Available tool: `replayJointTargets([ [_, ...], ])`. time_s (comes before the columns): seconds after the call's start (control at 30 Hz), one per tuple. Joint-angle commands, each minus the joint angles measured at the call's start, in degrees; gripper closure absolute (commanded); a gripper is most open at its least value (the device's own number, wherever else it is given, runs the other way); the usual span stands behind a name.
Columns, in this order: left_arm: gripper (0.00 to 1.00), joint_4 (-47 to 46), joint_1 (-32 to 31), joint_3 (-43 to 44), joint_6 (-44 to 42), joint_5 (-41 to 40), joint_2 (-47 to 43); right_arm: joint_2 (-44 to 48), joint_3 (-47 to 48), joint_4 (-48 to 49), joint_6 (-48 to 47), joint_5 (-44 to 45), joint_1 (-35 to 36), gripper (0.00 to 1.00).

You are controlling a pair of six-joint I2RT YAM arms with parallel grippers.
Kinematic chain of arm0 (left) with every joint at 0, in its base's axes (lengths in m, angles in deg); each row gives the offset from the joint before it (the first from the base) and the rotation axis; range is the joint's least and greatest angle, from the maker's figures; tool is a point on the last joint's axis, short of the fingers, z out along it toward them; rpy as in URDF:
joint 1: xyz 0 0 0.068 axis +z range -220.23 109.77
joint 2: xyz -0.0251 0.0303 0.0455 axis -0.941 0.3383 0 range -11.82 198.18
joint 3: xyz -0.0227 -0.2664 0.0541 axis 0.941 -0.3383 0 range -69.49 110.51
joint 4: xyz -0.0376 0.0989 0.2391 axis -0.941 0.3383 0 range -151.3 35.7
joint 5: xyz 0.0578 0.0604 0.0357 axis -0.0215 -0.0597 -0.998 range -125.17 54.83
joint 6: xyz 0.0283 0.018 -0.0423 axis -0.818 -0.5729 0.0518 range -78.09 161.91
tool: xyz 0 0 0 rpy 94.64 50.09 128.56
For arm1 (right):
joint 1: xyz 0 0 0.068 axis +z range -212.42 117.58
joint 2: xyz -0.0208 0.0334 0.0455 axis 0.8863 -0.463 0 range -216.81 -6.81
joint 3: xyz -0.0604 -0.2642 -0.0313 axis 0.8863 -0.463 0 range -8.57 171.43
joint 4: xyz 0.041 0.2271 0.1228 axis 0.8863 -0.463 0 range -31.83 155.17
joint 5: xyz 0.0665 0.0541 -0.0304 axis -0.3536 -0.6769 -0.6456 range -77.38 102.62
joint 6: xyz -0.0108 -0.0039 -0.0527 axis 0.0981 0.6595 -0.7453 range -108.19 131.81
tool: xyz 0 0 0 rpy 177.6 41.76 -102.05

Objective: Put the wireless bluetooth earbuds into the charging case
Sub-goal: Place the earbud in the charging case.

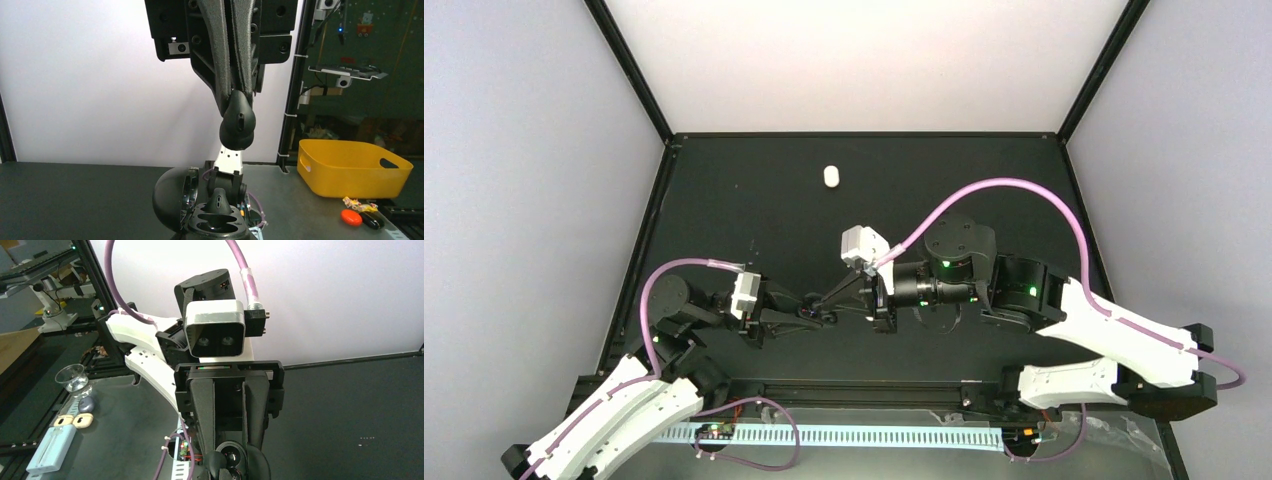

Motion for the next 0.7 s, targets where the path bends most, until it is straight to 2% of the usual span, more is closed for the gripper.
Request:
replayJointTargets([
  [0.0,0.98,0.2,0.0,2.2,-1.1,1.8,0.8,-0.9,1.7,-2.2,-2.0,2.5,0.8,0.99],
  [0.67,0.98,0.6,-0.1,2.2,-1.3,3.1,1.0,-4.5,3.1,-5.1,-3.8,6.2,2.3,0.99],
])
